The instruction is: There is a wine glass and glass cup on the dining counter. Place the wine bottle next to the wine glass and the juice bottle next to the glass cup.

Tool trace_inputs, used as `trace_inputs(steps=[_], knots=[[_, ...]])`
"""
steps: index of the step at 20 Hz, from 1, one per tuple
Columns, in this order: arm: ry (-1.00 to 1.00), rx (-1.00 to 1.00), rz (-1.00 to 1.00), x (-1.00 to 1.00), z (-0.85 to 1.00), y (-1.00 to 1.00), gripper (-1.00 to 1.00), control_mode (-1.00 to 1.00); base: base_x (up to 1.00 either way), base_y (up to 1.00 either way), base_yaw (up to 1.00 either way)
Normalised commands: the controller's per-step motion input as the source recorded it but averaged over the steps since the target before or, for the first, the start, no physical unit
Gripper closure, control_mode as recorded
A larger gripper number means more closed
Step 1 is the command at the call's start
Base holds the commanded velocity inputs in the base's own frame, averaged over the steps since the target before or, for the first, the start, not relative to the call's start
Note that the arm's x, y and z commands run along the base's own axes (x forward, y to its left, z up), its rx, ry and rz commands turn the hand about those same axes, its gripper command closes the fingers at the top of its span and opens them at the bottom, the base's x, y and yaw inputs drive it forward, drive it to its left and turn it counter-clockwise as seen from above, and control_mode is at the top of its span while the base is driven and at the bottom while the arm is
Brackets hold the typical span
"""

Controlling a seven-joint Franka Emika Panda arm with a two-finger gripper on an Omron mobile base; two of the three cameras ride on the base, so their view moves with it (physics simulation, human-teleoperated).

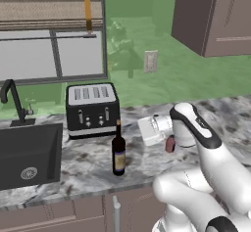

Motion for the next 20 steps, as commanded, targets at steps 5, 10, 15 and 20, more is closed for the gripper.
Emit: trace_inputs(steps=[5,10,15,20], knots=[[0.00,-0.02,0.00,0.10,-0.16,0.16,-1.00,-1.00,0.00,0.00,0.00],[0.00,0.00,0.00,-0.04,-0.07,0.17,-1.00,-1.00,0.00,0.00,0.00],[0.00,0.00,0.00,-0.01,-0.08,0.22,-1.00,-1.00,0.00,0.00,0.00],[0.00,0.00,0.00,-0.05,-0.01,0.16,-1.00,-1.00,0.00,0.00,0.00]])
